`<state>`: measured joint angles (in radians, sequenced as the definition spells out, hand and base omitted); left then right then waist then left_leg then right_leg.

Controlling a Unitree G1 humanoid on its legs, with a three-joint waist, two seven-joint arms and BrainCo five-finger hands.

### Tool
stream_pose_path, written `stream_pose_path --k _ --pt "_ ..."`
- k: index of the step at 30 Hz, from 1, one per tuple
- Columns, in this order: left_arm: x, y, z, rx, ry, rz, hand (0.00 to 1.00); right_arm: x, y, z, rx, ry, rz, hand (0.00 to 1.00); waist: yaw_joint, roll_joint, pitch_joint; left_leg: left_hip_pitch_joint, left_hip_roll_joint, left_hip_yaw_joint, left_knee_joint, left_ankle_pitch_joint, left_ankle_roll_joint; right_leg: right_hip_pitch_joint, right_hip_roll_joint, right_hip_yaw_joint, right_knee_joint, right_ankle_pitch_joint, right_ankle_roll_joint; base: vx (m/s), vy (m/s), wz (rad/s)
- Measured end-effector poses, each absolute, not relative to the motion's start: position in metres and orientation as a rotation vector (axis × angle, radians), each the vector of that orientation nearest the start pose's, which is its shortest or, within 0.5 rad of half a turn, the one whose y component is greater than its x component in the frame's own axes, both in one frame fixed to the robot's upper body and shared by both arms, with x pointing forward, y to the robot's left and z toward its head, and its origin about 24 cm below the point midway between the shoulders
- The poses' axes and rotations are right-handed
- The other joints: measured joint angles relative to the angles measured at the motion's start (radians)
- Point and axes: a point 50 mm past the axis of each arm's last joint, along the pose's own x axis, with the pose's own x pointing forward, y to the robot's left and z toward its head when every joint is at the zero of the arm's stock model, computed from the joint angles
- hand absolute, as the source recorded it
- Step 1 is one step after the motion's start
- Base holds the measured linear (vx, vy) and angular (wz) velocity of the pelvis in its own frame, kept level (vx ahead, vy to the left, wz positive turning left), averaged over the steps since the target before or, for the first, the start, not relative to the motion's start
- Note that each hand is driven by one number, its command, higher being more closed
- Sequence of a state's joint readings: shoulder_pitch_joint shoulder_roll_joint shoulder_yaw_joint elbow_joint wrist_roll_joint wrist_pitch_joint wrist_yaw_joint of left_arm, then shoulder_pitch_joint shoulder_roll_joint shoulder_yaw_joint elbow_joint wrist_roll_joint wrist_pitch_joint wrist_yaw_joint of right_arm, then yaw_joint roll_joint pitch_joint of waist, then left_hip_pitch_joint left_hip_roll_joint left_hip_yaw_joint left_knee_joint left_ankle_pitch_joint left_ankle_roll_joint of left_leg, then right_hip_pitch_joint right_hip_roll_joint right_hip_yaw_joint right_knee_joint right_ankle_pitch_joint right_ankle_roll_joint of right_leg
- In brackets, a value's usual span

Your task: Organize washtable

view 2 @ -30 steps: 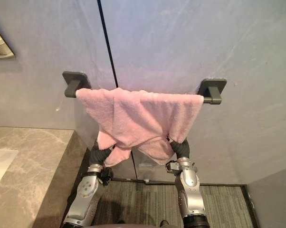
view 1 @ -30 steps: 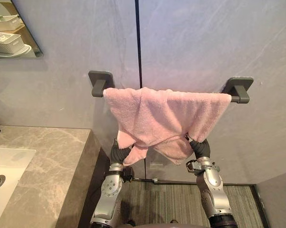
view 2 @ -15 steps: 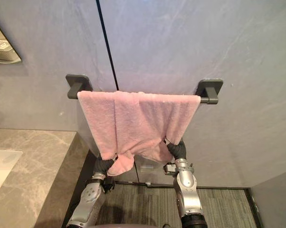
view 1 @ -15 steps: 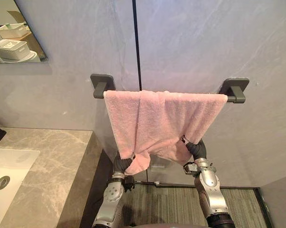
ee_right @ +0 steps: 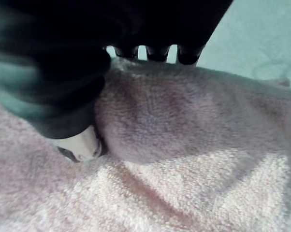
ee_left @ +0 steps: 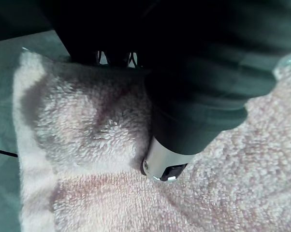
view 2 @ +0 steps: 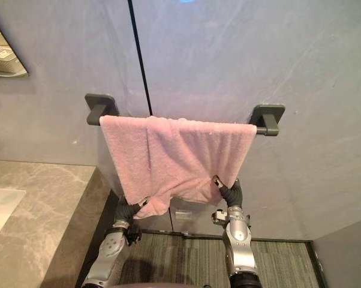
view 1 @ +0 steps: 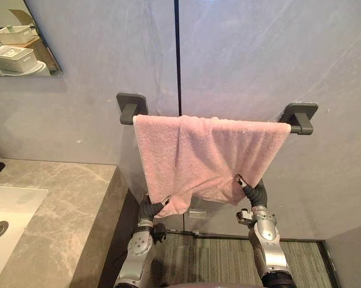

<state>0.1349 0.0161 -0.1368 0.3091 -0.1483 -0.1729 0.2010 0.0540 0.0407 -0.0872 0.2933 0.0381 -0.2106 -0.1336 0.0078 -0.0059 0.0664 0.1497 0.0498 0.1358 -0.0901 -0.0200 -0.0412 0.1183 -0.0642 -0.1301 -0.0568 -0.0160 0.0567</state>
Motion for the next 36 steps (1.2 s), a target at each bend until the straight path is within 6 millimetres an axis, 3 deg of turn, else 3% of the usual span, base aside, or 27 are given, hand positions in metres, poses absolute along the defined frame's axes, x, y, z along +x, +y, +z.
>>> stream_pose_path --k 8,12,17,25,33,36 --pt "0.202 0.157 -0.047 -0.133 0.313 0.202 0.00 0.199 -0.185 -0.054 0.060 0.335 -0.334 0.00 -0.002 -0.008 0.014 0.000 0.000 0.003 0.000 0.000 0.000 0.002 0.000 0.006 -0.001 0.000 0.000 0.00 -0.003 0.00" --pt "0.195 0.163 -0.050 -0.186 0.327 0.248 0.00 0.192 -0.186 -0.056 0.056 0.350 -0.355 0.00 -0.023 -0.008 0.014 0.000 0.000 0.004 0.003 0.000 0.000 0.002 -0.001 0.009 0.003 0.000 0.000 -0.04 -0.022 -0.01" --pt "0.187 0.171 -0.049 -0.226 0.328 0.309 0.00 0.180 -0.196 -0.054 0.054 0.344 -0.424 0.00 -0.022 -0.008 0.015 0.000 0.001 0.004 0.010 -0.001 0.000 0.004 -0.001 0.011 0.007 0.001 0.000 -0.04 -0.019 0.00" --pt "0.178 0.187 -0.017 -0.294 0.179 0.444 0.00 0.159 -0.222 -0.019 0.025 0.206 -0.582 0.00 -0.019 0.009 0.022 0.020 0.004 0.003 0.022 -0.010 0.003 0.018 -0.009 0.014 0.038 -0.014 0.009 -0.04 -0.010 0.00" --pt "0.170 0.213 0.056 -0.305 -0.152 0.548 0.00 0.155 -0.246 0.060 -0.048 -0.132 -0.716 0.00 -0.019 0.018 0.004 0.026 0.007 0.011 0.050 -0.028 0.003 0.025 -0.011 0.019 0.057 -0.024 0.008 -0.01 -0.007 -0.01" --pt "0.167 0.216 0.079 -0.306 -0.263 0.559 0.00 0.157 -0.249 0.081 -0.060 -0.237 -0.716 0.00 -0.019 0.019 0.002 0.036 0.007 0.011 0.057 -0.033 0.002 0.038 -0.010 0.021 0.056 -0.024 0.008 -0.02 -0.007 -0.01"
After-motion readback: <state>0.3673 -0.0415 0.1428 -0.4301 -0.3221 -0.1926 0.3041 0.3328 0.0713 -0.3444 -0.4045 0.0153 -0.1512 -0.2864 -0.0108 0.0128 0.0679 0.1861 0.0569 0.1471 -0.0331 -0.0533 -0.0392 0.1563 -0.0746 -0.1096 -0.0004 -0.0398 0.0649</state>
